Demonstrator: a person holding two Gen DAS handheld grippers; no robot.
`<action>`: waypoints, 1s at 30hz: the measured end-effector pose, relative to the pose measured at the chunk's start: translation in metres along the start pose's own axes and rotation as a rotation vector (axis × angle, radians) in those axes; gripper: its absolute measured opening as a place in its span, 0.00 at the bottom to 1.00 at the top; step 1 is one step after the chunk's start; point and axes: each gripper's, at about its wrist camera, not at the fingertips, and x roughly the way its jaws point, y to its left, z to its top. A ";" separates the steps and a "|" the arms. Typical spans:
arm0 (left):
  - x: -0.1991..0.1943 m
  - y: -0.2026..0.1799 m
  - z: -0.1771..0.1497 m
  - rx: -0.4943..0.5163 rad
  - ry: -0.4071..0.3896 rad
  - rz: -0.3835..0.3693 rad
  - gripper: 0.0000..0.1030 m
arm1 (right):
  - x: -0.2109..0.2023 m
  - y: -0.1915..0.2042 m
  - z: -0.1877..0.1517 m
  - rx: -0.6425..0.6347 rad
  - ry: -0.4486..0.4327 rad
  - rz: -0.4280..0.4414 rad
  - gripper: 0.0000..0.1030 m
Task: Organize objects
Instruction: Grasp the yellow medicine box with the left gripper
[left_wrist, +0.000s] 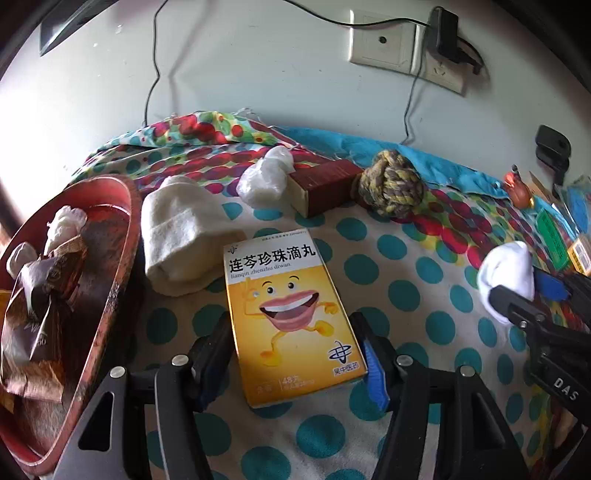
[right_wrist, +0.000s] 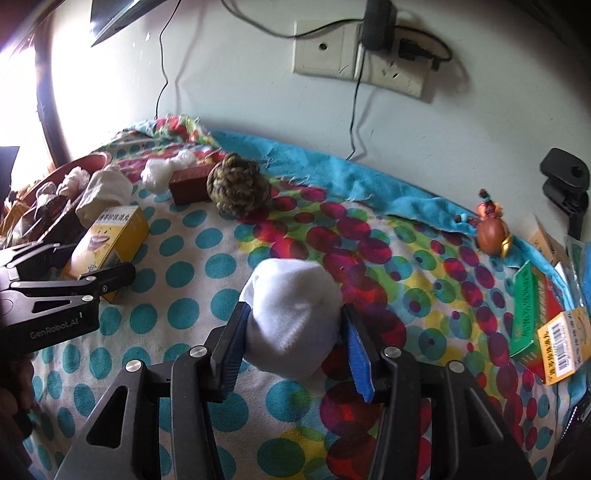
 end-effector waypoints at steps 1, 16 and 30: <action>0.000 0.001 0.000 0.002 0.000 -0.007 0.61 | 0.002 0.002 0.000 -0.006 0.010 -0.004 0.44; 0.000 0.003 0.002 0.013 0.006 -0.009 0.62 | 0.007 -0.008 -0.001 0.064 0.039 0.000 0.62; 0.000 0.003 0.002 0.011 0.006 -0.011 0.63 | 0.015 -0.014 -0.002 0.099 0.087 -0.037 1.00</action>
